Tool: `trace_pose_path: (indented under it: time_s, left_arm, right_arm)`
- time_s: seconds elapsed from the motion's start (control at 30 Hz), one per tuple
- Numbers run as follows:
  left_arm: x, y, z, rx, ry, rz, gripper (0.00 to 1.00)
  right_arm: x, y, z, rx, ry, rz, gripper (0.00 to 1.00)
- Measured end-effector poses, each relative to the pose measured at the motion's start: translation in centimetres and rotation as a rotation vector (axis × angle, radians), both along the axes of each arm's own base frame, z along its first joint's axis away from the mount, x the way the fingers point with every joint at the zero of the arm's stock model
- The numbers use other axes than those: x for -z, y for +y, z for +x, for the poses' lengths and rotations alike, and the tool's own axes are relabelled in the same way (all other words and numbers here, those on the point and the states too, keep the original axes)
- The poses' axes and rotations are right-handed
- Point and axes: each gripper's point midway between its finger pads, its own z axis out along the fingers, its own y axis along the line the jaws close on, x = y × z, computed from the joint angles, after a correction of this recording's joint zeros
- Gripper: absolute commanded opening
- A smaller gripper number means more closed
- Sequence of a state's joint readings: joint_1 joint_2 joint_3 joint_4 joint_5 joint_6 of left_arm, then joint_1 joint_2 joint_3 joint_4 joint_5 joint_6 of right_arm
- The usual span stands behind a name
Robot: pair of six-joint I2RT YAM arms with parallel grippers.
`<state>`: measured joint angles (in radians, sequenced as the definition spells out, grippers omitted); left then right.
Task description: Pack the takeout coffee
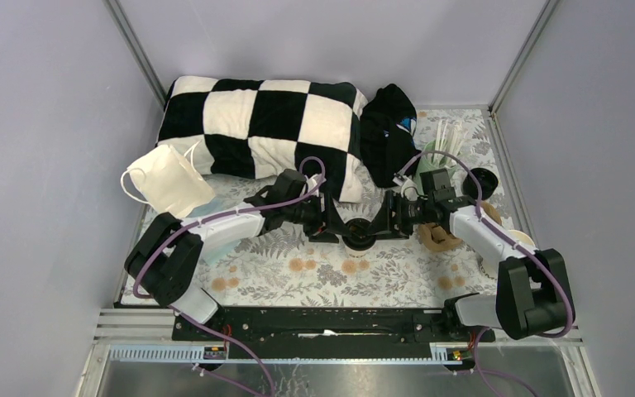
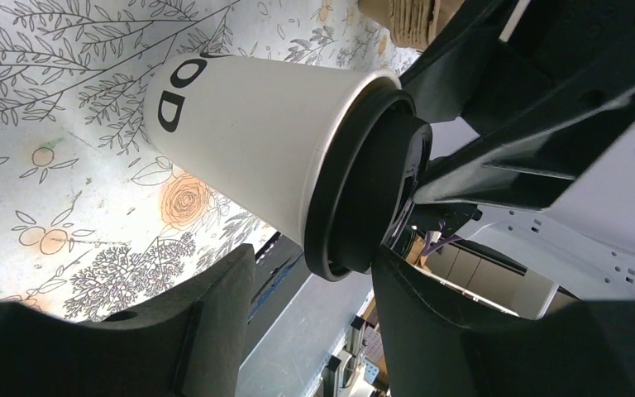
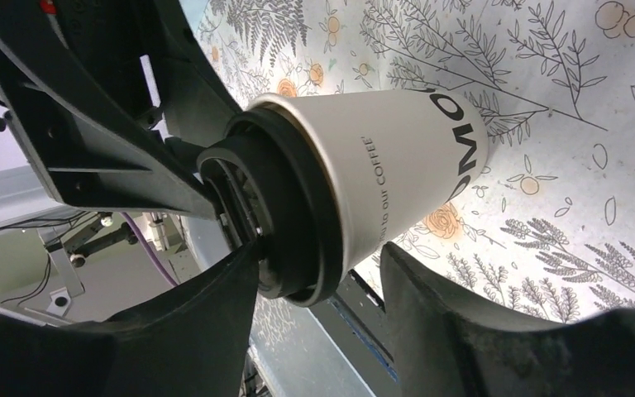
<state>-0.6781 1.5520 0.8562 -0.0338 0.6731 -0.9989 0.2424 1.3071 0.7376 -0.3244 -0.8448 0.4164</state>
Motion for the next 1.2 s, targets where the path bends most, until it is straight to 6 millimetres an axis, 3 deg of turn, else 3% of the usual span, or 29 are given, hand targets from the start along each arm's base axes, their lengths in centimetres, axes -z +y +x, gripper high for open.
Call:
trace_pose_path:
  time_s: [0.53,0.67,1.07,1.2]
  left_arm:
    - [0.6,-0.2,-0.1,0.010,-0.085,-0.113,0.48]
    - [0.6,-0.2,-0.1,0.014,-0.097,-0.122,0.48]
    - [0.5,0.8,0.4,0.005,-0.086,0.025,0.83]
    - [-0.3,1.3,0.1,-0.008,-0.082,0.029,0.87]
  right_arm:
    - [2.1,0.5,-0.5,0.087,0.039,0.177,0.59]
    - [2.2,0.6,-0.4,0.081,0.052,0.195,0.64]
    - [1.2,-0.1,1.2,0.082,0.035,0.056,0.76]
    - [1.3,-0.4,1.0,0.081,0.049,0.031,0.79]
